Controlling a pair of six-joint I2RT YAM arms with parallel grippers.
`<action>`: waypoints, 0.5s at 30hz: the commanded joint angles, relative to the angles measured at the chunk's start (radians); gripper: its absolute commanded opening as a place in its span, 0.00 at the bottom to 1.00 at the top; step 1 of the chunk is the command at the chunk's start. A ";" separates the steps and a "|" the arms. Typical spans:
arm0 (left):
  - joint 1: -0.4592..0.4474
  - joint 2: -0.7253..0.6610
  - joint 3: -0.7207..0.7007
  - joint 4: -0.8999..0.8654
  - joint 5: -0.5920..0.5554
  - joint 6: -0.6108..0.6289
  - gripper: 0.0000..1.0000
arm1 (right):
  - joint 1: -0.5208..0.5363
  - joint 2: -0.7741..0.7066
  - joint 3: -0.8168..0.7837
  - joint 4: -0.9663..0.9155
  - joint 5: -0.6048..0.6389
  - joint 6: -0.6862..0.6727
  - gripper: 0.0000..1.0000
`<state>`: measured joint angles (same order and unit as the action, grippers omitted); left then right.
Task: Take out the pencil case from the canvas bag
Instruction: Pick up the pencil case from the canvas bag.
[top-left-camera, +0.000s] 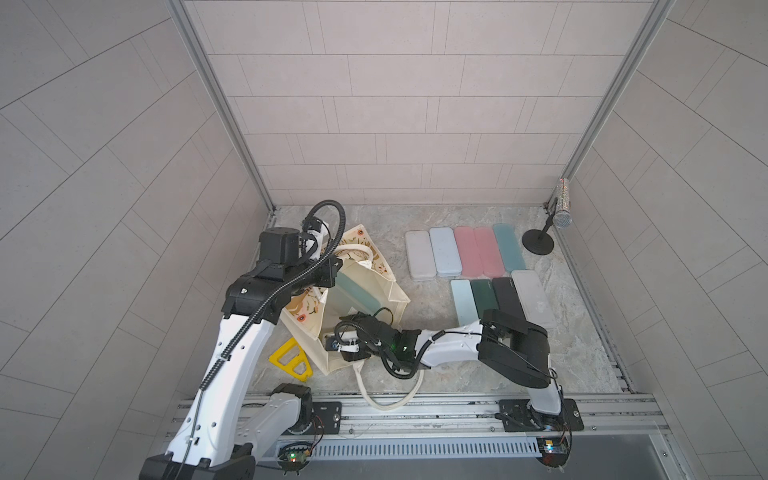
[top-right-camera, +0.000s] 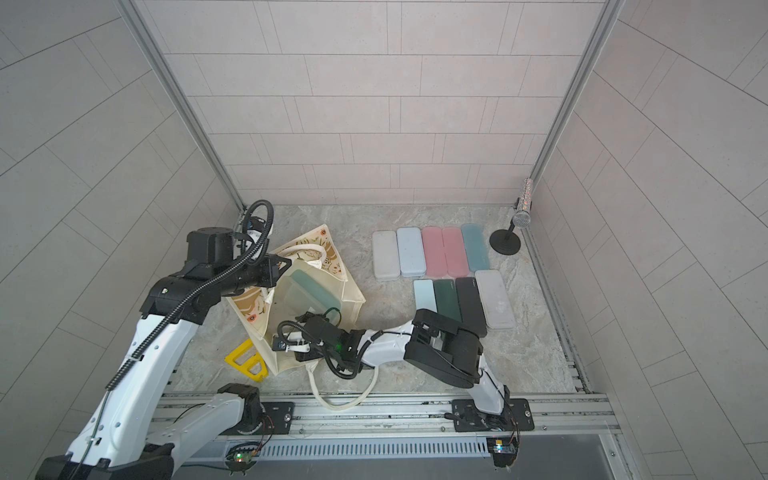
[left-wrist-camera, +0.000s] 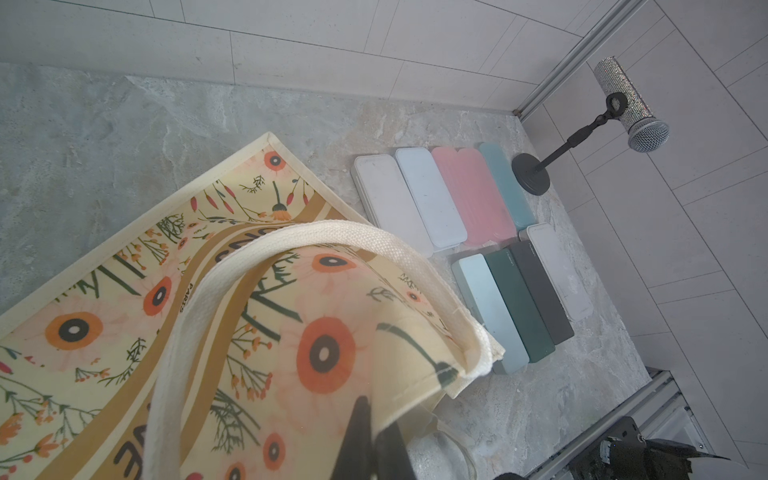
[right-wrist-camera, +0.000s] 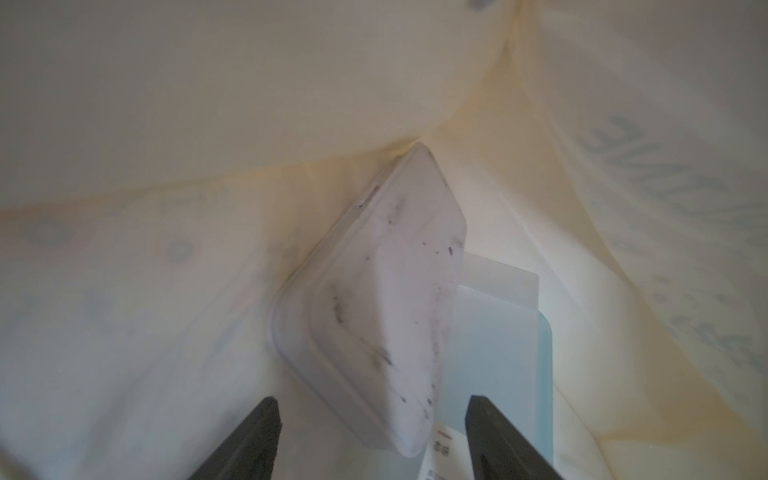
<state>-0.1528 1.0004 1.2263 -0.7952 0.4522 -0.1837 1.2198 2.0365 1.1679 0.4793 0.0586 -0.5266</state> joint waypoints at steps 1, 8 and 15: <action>0.001 -0.008 0.038 0.066 0.023 -0.004 0.00 | 0.013 0.044 0.018 -0.041 0.005 -0.080 0.74; 0.001 -0.006 0.042 0.068 0.035 -0.010 0.00 | 0.011 0.118 0.037 0.085 0.079 -0.115 0.73; 0.001 -0.009 0.046 0.065 0.042 -0.017 0.00 | 0.003 0.214 0.123 0.130 0.104 -0.119 0.72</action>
<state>-0.1528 1.0054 1.2263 -0.7990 0.4557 -0.1837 1.2209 2.2021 1.2572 0.5983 0.1417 -0.6182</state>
